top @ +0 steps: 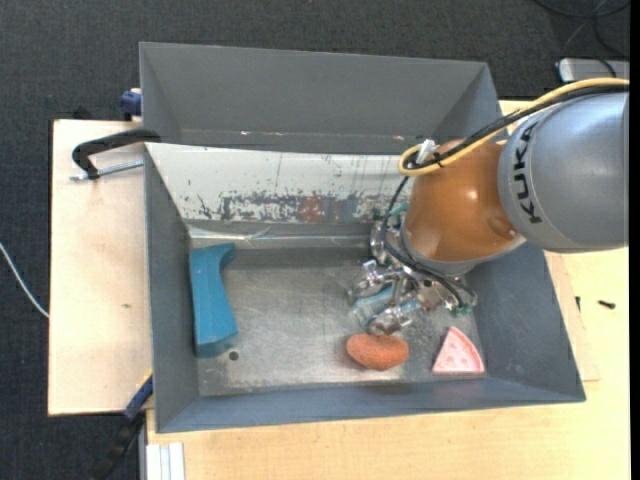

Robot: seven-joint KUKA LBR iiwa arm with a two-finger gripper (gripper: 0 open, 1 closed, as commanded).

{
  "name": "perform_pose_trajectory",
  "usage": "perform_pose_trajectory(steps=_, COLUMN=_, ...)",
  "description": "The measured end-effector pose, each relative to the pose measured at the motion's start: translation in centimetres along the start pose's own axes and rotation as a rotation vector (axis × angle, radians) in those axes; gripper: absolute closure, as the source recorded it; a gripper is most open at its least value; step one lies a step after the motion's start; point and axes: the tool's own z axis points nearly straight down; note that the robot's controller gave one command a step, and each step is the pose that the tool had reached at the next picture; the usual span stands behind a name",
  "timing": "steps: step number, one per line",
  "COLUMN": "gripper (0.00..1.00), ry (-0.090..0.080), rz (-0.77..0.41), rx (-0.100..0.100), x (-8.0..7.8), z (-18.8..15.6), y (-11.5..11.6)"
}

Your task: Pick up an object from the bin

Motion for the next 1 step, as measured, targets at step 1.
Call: perform_pose_trajectory(steps=1, gripper=1.00, ry=0.000, rz=0.000, rx=0.000, x=0.00, z=0.00, y=0.00)
